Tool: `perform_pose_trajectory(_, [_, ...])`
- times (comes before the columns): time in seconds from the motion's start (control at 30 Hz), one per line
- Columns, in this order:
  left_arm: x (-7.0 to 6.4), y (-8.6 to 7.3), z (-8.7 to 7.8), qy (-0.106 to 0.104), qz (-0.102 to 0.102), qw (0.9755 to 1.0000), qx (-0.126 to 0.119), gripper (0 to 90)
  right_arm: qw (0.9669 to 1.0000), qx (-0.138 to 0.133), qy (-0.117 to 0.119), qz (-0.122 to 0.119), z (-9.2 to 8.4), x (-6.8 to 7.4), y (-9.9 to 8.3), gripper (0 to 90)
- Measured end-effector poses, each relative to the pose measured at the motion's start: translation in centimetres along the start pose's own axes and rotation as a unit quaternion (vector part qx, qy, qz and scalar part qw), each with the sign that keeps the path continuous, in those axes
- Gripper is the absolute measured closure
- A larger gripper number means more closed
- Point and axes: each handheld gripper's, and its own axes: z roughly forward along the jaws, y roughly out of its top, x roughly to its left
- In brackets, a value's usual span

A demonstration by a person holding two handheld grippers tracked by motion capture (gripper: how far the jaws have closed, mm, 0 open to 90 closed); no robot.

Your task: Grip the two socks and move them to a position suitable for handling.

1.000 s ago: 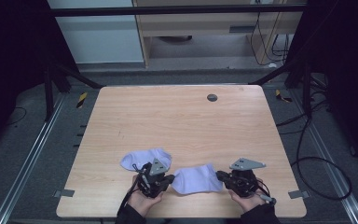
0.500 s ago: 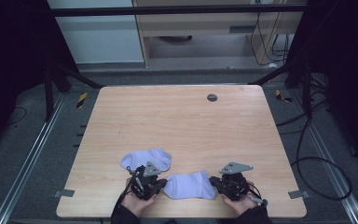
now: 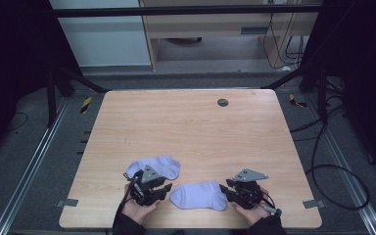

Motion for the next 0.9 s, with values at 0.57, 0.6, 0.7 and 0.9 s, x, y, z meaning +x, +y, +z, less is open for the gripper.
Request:
perform_pose_trajectory(0.57, [7.8, -0.5, -2.8, 0.071, -0.053, 0.9947, -0.051, 46.5, 0.9969, -0.079, 0.002, 0.008, 2.7, 2.0, 5.2, 47.4])
perform_pose_trajectory(0.6, [8.3, -0.7, -2.9, 0.074, -0.055, 0.9945, -0.051, 46.5, 0.9968, -0.079, 0.004, 0.01, 3.0, 2.3, 5.5, 47.2])
perform_pose_trajectory(0.7, [9.0, -1.0, -3.0, 0.078, -0.054, 0.9943, -0.049, 46.6, 0.9969, -0.078, 0.007, 0.01, 3.7, 2.9, 6.0, 46.8])
perform_pose_trajectory(0.9, [9.9, -1.5, -2.9, 0.082, -0.051, 0.9945, -0.039, 46.8, 0.9973, -0.072, 0.012, 0.008, 5.8, 4.4, 7.5, 46.1])
